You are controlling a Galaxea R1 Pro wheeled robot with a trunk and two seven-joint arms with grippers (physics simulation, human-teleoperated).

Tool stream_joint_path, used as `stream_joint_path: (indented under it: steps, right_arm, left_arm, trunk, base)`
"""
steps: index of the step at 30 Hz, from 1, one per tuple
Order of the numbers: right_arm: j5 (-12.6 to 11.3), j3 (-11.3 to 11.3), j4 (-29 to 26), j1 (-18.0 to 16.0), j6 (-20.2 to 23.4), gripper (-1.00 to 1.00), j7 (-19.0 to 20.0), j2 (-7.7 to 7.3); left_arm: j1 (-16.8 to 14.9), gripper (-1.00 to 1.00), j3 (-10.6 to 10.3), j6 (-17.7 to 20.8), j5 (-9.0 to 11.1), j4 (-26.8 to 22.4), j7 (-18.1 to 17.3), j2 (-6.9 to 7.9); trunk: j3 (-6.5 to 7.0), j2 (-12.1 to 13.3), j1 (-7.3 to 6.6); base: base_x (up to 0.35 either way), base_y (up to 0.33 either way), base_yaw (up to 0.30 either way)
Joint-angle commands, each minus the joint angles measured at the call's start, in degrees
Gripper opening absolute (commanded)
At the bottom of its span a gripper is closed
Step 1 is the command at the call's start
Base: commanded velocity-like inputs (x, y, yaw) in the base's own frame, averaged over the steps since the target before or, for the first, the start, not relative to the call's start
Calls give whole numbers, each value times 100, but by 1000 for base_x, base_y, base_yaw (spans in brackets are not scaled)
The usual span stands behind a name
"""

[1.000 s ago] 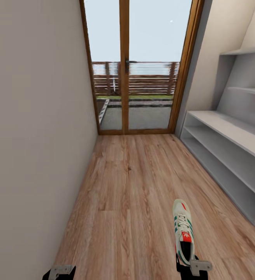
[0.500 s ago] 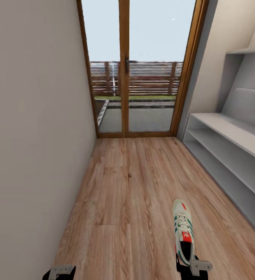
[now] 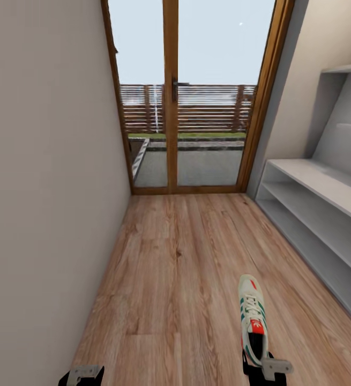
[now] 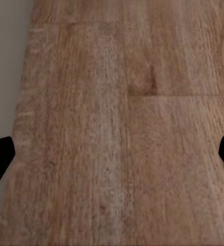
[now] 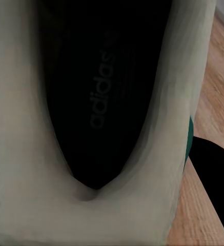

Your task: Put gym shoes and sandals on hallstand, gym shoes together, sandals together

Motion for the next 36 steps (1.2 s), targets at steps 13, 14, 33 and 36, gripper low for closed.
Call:
stream_joint_path:
  steps: [13, 14, 33, 36]
  right_arm:
    - [48, 2, 3, -6, -10, -100, -51, 0]
    - [48, 2, 3, -6, -9, -100, -51, 0]
    - [48, 2, 3, -4, -5, -100, -51, 0]
    - [48, 2, 3, -4, -3, -100, -49, 0]
  left_arm:
    - [-4, 100, 48, -9, 17, 5, -59, -3]
    - [-4, 100, 48, -9, 17, 5, -59, -3]
    - [-1, 100, 55, -14, 15, 10, -59, -2]
    - [5, 100, 55, -16, 13, 30, -59, -2]
  trunk:
    - [-5, -2, 2]
    - [-5, -2, 2]
    - [-5, -2, 2]
    - [-5, -2, 2]
  base:
    - [338, 0, 0]
    - [338, 0, 0]
    - [338, 0, 0]
    - [338, 0, 0]
